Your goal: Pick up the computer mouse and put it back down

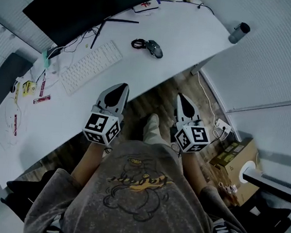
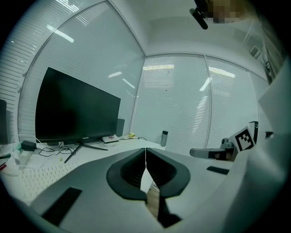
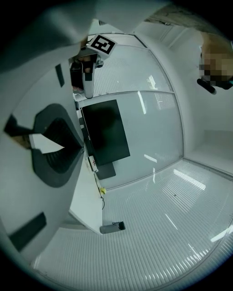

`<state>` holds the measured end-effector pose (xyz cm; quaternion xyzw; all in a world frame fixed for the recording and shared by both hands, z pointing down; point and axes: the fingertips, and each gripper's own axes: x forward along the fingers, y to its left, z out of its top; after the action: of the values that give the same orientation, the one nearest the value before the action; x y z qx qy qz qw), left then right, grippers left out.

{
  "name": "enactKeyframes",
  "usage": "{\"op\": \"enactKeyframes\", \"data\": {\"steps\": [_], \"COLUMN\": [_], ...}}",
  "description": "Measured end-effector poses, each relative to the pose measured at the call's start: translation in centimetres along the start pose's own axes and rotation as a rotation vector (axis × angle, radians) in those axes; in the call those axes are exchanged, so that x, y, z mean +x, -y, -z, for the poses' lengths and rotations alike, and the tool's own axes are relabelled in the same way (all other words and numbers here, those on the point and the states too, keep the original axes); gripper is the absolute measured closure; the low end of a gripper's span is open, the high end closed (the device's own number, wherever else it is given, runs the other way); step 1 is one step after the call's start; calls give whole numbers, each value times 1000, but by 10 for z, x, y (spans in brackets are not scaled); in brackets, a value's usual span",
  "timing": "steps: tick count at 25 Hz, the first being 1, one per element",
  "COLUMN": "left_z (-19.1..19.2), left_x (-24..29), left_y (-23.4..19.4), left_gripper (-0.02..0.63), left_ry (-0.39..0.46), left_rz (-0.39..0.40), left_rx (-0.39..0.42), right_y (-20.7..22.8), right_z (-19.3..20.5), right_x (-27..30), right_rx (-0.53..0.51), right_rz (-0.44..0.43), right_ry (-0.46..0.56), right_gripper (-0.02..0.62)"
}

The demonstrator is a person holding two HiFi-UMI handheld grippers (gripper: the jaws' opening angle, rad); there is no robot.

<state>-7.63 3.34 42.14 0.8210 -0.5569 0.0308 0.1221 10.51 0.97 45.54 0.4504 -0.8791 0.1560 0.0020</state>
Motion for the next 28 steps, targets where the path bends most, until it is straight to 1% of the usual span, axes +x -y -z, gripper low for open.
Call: {"op": "enactKeyframes", "data": {"steps": [8, 15, 21, 28], "left_z": [-21, -35, -39, -46], "left_x": [65, 102, 112, 117], "left_y": [-19, -28, -31, -43], "left_gripper": [586, 586, 586, 586], "left_ry": [9, 39, 39, 38], "left_rz": [-65, -134, -153, -136], "left_rx": [-49, -66, -64, -49], "right_y": [43, 70, 72, 65], "right_z": [-29, -45, -54, -56], "right_x": [59, 93, 112, 126], "right_rx": [-16, -45, -50, -33], "right_rz": [-64, -131, -178, -181], "right_ry": [-29, -52, -51, -41], "right_gripper": [589, 589, 591, 589]}}
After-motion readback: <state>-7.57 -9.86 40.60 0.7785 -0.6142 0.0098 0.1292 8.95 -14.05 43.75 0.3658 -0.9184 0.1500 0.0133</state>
